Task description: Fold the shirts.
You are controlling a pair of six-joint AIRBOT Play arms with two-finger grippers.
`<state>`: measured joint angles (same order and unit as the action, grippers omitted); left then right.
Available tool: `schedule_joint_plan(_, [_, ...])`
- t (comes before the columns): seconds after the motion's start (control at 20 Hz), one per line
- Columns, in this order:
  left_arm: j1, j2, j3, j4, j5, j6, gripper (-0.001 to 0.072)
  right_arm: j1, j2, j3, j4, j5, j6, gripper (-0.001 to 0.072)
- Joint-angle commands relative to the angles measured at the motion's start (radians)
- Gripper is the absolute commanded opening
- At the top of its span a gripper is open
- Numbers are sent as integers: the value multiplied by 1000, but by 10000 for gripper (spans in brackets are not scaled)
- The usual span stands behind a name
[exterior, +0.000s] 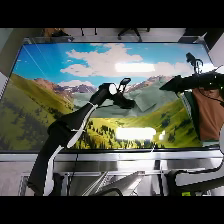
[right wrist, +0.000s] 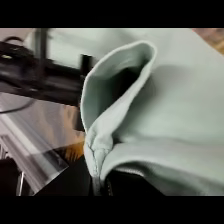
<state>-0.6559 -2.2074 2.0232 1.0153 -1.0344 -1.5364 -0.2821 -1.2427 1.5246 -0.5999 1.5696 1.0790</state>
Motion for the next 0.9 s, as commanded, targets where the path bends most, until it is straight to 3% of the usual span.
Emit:
schedule_joint_plan(0.0, [-50, -20, 2, 1, 122, -18, 15, 46, 60, 20, -1, 32, 52, 18])
schedule_joint_plan(0.25, [-19, 39, 5, 4, 19, -13, 16, 50, 70, 20, -2, 15, 53, 18])
schedule_joint_plan(0.4, [108, 198, 5, 5, -154, 72, 14, 87, 69, 19, -1, -20, 55, 18])
schedule_joint_plan(0.5, [240, 349, 5, 5, -256, 82, 14, 159, 68, 19, 0, -72, 56, 18])
schedule_joint_plan(0.85, [686, 828, -34, 3, -383, 82, 14, 725, -90, 19, 49, -638, 50, 19])
